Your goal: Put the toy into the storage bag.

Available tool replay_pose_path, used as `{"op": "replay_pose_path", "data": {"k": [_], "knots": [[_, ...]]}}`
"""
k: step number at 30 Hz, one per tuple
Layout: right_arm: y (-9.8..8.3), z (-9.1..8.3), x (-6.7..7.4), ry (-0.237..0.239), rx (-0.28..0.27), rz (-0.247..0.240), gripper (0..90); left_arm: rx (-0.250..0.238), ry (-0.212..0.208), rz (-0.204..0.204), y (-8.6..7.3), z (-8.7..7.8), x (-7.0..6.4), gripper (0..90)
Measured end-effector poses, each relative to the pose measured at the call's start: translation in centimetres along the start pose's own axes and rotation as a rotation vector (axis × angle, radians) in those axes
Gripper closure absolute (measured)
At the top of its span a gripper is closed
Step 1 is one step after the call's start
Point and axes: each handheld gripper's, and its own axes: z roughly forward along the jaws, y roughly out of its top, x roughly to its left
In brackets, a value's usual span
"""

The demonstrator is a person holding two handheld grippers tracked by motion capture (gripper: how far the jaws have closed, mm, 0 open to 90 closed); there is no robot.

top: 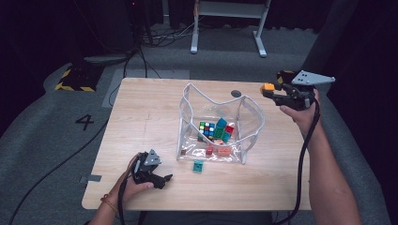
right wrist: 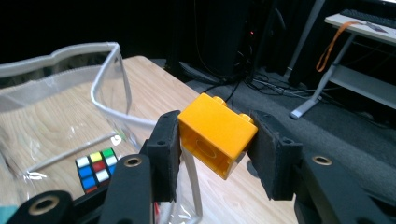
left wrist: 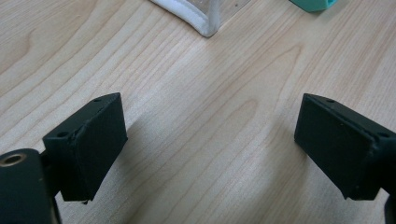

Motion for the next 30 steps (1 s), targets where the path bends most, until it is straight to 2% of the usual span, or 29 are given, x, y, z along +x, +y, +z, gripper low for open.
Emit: {"op": "replay_pose_path", "data": {"k": [2,3,4,6,8,10,11,12,14,16,21,22,27,28,29,30], "knots": [[0.5,0.5,0.4,0.025,-0.011,0.000,55.3,0.000,0.000,0.000,0.0,0.0,0.0,9.3],[0.8,0.9,0.9,0.041,0.002,0.005,55.3,0.000,0.000,0.000,0.0,0.0,0.0,9.3],[1.0,1.3,1.3,0.052,0.004,-0.014,55.3,0.001,0.000,-0.001,0.0,0.0,0.0,9.3],[1.1,1.5,1.7,0.060,0.008,-0.020,55.4,0.002,0.001,-0.001,0.0,0.0,0.0,9.3],[1.6,2.5,3.2,0.084,0.025,-0.069,55.3,0.000,0.000,0.000,0.0,0.0,0.0,9.3],[1.7,2.8,3.7,0.096,0.028,-0.083,55.4,0.000,0.000,0.000,0.0,0.0,0.0,9.3],[1.8,3.3,4.6,0.143,0.029,-0.100,55.3,0.002,0.001,-0.001,0.0,0.0,0.0,9.3],[1.8,3.6,5.1,0.165,0.031,-0.099,55.3,0.002,0.001,-0.001,0.0,0.0,0.0,9.3],[1.7,4.2,5.8,0.209,0.037,-0.134,55.4,0.004,0.002,-0.002,0.0,0.0,0.0,9.3],[1.6,4.7,6.6,0.265,0.039,-0.135,55.4,0.001,0.000,-0.001,0.0,0.0,0.0,9.3],[1.3,5.8,8.0,0.340,0.063,-0.167,55.4,0.002,0.000,0.000,0.0,0.0,0.0,9.3],[1.3,5.8,8.0,0.340,0.063,-0.167,55.4,0.002,0.000,0.000,0.0,0.0,0.0,9.3],[1.8,7.0,9.3,0.332,0.134,-0.246,55.4,0.002,0.001,-0.001,0.0,0.0,0.0,9.3],[1.8,7.0,9.3,0.332,0.134,-0.246,55.4,0.002,0.001,-0.001,0.0,0.0,0.0,9.3],[2.1,7.5,9.7,0.337,0.191,-0.271,55.4,0.004,0.002,-0.002,0.0,0.0,0.0,9.3],[2.2,7.8,9.8,0.344,0.224,-0.289,55.4,0.004,0.002,-0.002,0.0,0.0,0.0,9.3]]}}
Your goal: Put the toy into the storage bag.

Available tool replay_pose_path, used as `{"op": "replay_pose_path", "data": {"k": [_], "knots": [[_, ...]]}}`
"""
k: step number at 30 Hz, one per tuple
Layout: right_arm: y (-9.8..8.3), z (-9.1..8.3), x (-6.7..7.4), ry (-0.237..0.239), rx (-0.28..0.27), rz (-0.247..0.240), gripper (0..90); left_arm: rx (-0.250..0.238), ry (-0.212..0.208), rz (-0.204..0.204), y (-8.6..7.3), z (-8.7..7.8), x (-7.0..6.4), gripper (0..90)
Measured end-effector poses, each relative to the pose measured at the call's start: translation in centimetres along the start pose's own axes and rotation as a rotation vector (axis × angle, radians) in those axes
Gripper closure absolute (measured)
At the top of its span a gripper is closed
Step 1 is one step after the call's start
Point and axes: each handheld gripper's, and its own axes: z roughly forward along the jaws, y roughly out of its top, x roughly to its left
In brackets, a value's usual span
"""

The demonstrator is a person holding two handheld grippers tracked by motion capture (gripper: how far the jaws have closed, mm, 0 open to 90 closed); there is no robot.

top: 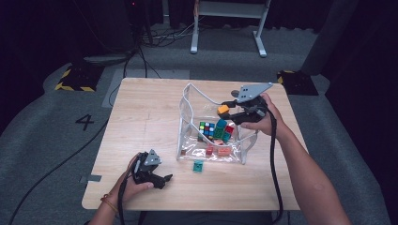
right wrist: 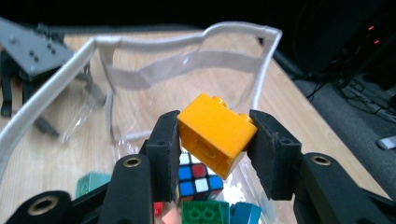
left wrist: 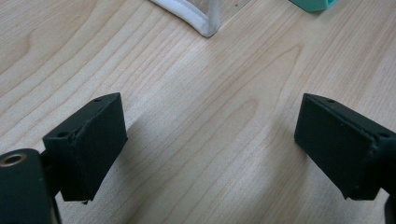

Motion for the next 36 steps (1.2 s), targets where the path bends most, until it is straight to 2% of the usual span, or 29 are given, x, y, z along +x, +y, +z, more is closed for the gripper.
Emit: {"op": "replay_pose_path", "data": {"k": [5,6,7,8,9,10,13,16,18,21,26,30,33,36], "knots": [[0.3,1.4,0.1,0.029,0.136,-0.067,55.4,0.000,0.000,0.000,0.0,0.0,0.0,9.3],[0.3,1.4,0.1,0.029,0.136,-0.067,55.4,0.000,0.000,0.000,0.0,0.0,0.0,9.3],[0.4,2.0,-0.1,0.042,0.201,-0.092,55.4,-0.002,-0.001,0.001,0.0,0.0,0.0,9.3],[0.4,2.0,-0.1,0.042,0.201,-0.092,55.4,-0.002,-0.001,0.001,0.0,0.0,0.0,9.3],[0.4,2.5,-0.4,0.046,0.255,-0.097,55.4,0.000,0.000,0.000,0.0,0.0,0.0,9.3],[0.4,2.7,-0.5,0.059,0.280,-0.104,55.4,0.000,0.000,0.000,0.0,0.0,0.0,9.3],[0.3,3.4,-0.6,0.073,0.350,-0.112,55.4,-0.001,0.000,0.001,0.0,0.0,0.0,9.3],[0.0,3.8,-0.9,0.067,0.418,-0.110,55.4,0.000,0.000,0.000,0.0,0.0,0.0,9.3],[-0.1,3.8,-1.0,0.070,0.432,-0.102,55.4,0.000,0.000,0.000,0.0,0.0,0.0,9.3],[-0.8,3.4,-1.2,0.069,0.484,-0.084,55.4,0.000,0.000,0.000,0.0,0.0,0.0,9.3],[-1.6,2.4,-1.5,0.056,0.482,-0.062,55.4,-0.002,-0.001,0.001,0.0,0.0,0.0,9.3],[-2.4,1.2,-1.7,0.048,0.452,-0.041,55.3,0.000,0.000,0.000,0.0,0.0,0.0,9.3],[-3.0,0.3,-1.9,0.018,0.427,-0.013,55.3,-0.002,-0.001,0.002,0.0,0.0,0.0,9.3],[-3.2,-0.2,-2.0,0.010,0.399,-0.003,55.0,-0.001,0.000,0.002,0.0,0.0,0.0,9.3]]}}
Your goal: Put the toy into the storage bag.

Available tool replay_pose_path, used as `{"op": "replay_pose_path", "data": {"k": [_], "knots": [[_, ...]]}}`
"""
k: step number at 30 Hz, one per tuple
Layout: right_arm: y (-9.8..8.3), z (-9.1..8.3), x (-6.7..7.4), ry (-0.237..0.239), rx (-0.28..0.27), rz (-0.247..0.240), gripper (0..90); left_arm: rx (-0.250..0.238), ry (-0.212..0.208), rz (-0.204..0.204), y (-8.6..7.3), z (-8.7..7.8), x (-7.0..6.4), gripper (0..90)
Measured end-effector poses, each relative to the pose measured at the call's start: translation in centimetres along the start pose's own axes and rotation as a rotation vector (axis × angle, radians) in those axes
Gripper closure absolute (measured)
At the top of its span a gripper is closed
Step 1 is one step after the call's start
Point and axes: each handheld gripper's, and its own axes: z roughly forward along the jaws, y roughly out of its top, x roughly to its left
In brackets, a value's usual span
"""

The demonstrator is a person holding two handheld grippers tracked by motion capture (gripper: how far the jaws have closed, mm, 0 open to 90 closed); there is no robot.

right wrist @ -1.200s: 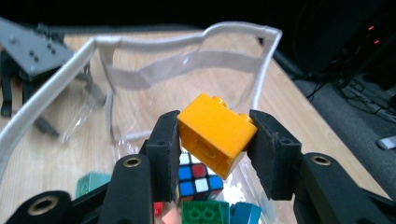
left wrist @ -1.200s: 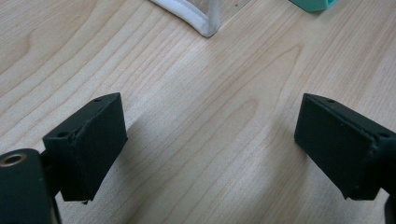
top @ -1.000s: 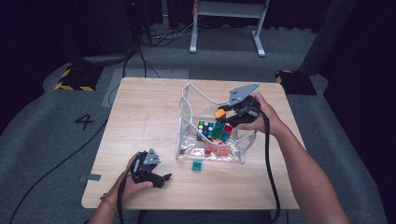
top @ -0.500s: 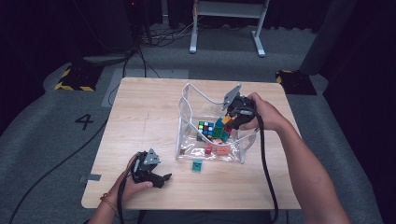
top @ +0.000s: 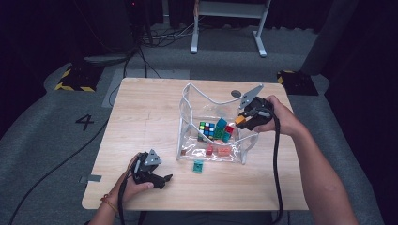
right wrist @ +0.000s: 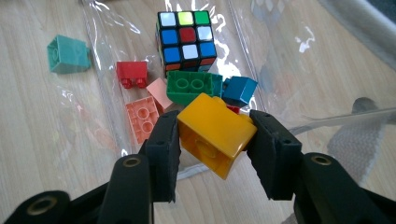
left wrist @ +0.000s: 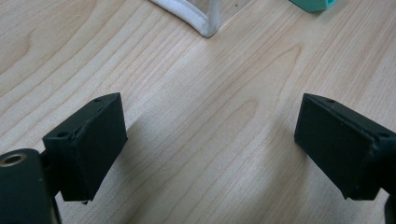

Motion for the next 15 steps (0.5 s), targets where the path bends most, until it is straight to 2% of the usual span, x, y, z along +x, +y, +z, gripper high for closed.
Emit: {"op": "replay_pose_path", "data": {"k": [4,9,10,12,14,15], "knots": [[-0.3,-0.2,0.0,-0.007,-0.041,0.010,51.3,-0.002,-0.001,0.000,0.0,0.0,0.0,9.3],[-0.5,-0.8,0.1,-0.030,-0.061,0.044,47.6,0.000,-0.001,0.000,0.0,0.0,0.0,9.3],[-0.5,-0.9,0.1,-0.030,-0.087,0.028,46.9,0.000,-0.001,0.000,0.0,0.0,0.0,9.3],[-0.5,-1.0,0.1,-0.036,-0.096,0.027,45.6,-0.001,-0.002,0.000,0.0,0.0,0.0,9.3],[-0.7,-1.5,0.3,-0.040,-0.115,0.049,41.3,-0.001,-0.001,0.000,0.0,0.0,0.0,9.3],[-0.8,-1.9,0.4,-0.045,-0.146,0.060,39.2,-0.001,-0.001,0.000,0.0,0.0,0.0,9.3]]}}
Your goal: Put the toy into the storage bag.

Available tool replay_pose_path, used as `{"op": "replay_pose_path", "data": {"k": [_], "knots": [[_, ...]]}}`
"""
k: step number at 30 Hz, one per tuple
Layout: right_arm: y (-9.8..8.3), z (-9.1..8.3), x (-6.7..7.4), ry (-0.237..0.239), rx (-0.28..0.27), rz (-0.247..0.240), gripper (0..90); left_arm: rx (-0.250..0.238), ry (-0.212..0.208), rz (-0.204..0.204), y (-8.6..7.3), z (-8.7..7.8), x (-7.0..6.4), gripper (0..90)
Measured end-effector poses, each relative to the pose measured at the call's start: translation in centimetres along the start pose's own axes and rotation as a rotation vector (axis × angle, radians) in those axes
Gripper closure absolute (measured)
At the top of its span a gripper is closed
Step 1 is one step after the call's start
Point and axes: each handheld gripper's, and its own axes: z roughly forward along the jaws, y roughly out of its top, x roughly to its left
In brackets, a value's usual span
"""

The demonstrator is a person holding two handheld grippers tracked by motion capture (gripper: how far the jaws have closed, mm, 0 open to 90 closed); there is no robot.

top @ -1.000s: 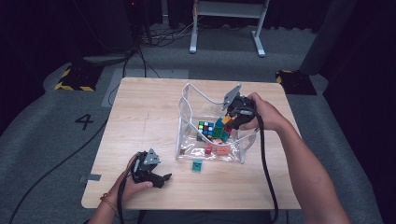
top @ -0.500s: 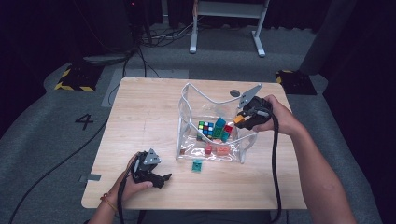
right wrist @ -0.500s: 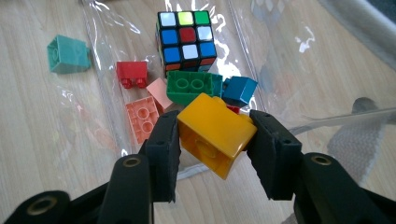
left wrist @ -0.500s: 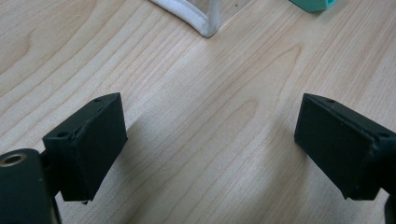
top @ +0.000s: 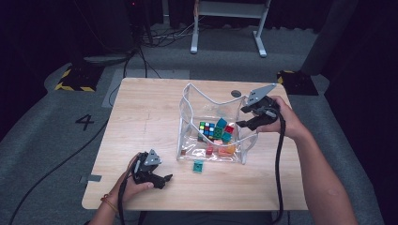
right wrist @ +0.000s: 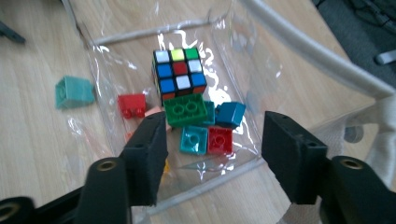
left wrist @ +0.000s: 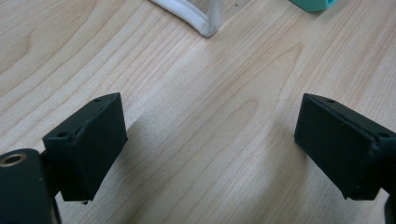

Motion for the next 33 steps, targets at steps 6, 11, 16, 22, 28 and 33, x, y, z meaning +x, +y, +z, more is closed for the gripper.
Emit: {"op": "replay_pose_path", "data": {"k": [6,11,16,22,28,33], "knots": [[-0.7,-1.8,0.5,-0.028,-0.133,0.033,35.7,0.000,0.000,0.000,0.0,0.0,0.0,9.3],[-1.4,-3.6,0.9,-0.058,-0.214,0.050,34.7,0.001,0.000,0.001,0.0,0.0,0.0,9.3],[-2.2,-5.3,1.4,-0.096,-0.274,0.062,34.3,0.001,0.000,0.001,0.0,0.0,0.0,9.3],[-3.8,-7.0,1.7,-0.128,-0.323,0.086,34.1,0.001,0.000,0.001,0.0,0.0,0.0,9.3],[-5.9,-8.5,1.8,-0.151,-0.349,0.126,33.6,0.001,0.000,0.000,0.0,0.0,0.0,9.3],[-7.7,-8.9,2.0,-0.163,-0.362,0.164,33.5,0.000,0.000,0.000,0.0,0.0,0.0,9.3]]}}
